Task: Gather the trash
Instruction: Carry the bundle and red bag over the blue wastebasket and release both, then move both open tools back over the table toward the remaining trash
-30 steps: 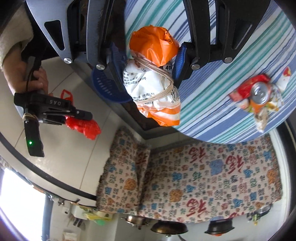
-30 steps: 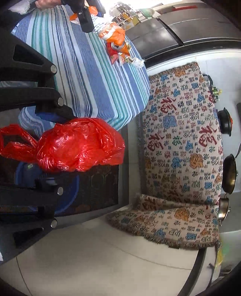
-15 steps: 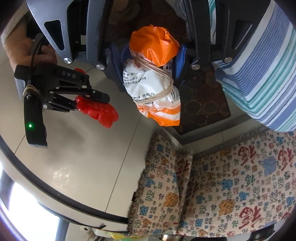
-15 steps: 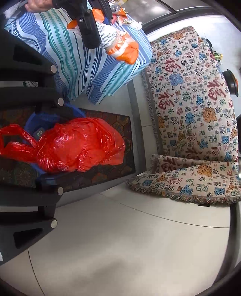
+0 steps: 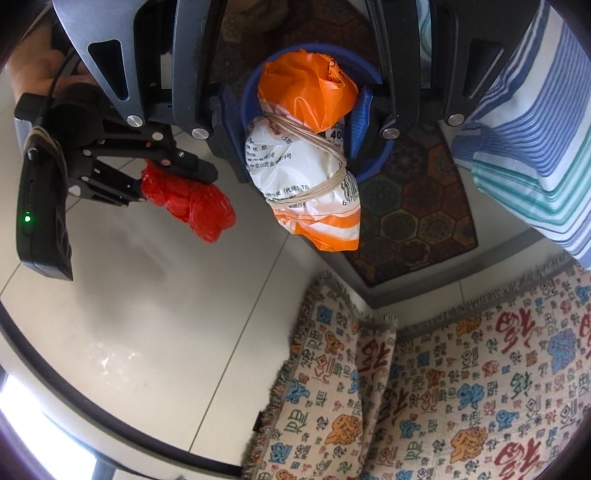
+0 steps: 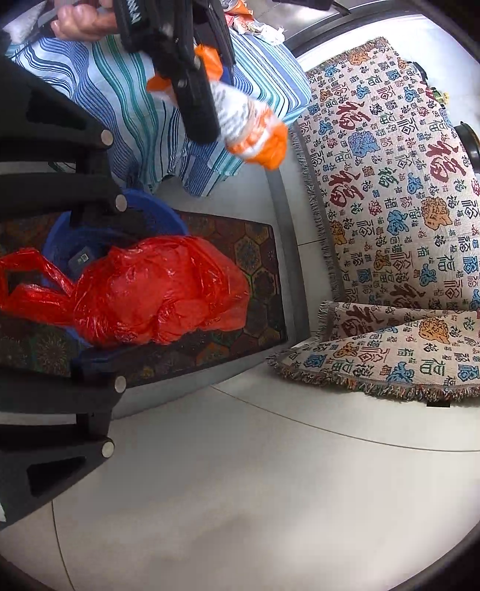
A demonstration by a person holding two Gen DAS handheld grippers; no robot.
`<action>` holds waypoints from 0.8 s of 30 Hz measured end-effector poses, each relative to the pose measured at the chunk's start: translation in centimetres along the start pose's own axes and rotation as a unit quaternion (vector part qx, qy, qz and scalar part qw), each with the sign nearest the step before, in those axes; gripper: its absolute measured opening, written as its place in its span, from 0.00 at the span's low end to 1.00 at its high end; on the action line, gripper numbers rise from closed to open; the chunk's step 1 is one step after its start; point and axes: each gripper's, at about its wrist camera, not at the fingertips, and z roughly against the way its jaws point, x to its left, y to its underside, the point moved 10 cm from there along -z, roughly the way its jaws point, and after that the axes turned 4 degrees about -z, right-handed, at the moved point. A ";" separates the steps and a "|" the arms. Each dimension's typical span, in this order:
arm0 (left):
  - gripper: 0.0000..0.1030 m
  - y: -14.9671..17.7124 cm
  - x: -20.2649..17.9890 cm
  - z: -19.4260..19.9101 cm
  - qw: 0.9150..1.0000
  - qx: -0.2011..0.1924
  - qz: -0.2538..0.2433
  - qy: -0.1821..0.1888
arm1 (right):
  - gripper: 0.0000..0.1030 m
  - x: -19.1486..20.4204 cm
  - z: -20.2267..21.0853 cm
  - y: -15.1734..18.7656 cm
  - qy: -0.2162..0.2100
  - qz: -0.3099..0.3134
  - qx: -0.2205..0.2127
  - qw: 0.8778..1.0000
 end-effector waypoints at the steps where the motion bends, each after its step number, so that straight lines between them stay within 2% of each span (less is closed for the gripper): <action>1: 0.48 0.0 -0.1 -0.3 1.000 0.001 -0.001 0.001 | 0.45 0.0 -0.2 0.0 -0.002 -0.002 0.001 1.000; 7: 0.51 -0.4 -0.4 -1.5 1.000 0.005 0.000 0.009 | 0.47 -0.5 -1.0 -0.3 0.003 -0.012 -0.003 1.000; 8: 0.53 -0.5 -0.4 -1.7 1.000 0.005 -0.001 0.009 | 0.54 -0.5 -1.0 -0.4 0.000 -0.012 -0.006 1.000; 10: 0.69 -0.8 -0.5 -1.8 1.000 0.001 -0.001 0.012 | 0.65 -0.4 -1.1 -0.5 -0.004 -0.011 -0.009 1.000; 11: 0.72 -0.9 -0.4 -1.8 1.000 -0.004 -0.001 0.012 | 0.72 -0.4 -1.1 -0.4 -0.002 -0.010 -0.010 1.000; 12: 0.76 -1.1 -0.4 -1.7 1.000 -0.008 -0.001 0.012 | 0.74 -0.5 -1.2 -0.5 0.001 -0.008 -0.010 1.000; 19: 0.77 -1.4 -0.2 -0.5 1.000 -0.019 0.001 0.009 | 0.74 -0.4 -0.6 -0.9 0.008 -0.003 -0.016 1.000; 24: 0.77 -0.5 0.2 2.4 1.000 -0.027 0.000 -0.006 | 0.74 0.9 0.9 -2.2 0.006 0.006 -0.040 0.999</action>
